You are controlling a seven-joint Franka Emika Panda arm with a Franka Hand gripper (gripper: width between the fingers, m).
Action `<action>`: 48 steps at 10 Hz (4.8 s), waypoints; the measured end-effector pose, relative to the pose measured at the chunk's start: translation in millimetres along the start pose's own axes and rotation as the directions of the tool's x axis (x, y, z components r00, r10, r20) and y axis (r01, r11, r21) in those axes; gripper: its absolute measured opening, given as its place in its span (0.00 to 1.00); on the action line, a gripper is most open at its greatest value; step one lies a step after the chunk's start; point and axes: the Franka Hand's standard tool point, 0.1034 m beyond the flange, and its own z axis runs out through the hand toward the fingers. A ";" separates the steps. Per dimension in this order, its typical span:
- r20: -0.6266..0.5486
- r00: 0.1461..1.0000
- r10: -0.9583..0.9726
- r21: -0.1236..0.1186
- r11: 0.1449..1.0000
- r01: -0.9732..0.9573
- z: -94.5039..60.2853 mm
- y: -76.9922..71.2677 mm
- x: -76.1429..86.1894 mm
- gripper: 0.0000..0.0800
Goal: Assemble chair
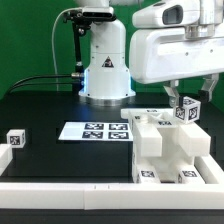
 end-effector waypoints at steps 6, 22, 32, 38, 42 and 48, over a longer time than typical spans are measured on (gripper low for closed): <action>-0.004 0.899 0.437 0.001 0.899 -0.437 0.3 -1.1 0.7 0.35; -0.036 0.876 0.481 0.009 0.877 -0.481 6.1 -7.0 -1.0 0.81; -0.002 0.382 0.924 0.044 0.381 -0.923 8.4 -8.0 -1.8 0.36; 0.024 0.233 0.972 0.066 0.231 -0.971 8.6 -10.2 -0.8 0.52; -0.014 0.658 0.753 0.066 0.657 -0.751 7.1 -11.1 1.1 0.81; -0.032 0.875 0.483 0.048 0.875 -0.481 10.2 -15.1 -1.7 0.80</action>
Offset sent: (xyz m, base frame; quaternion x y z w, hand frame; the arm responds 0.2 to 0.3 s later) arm 0.0000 0.0000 0.0000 0.0000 0.0000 0.1938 0.9810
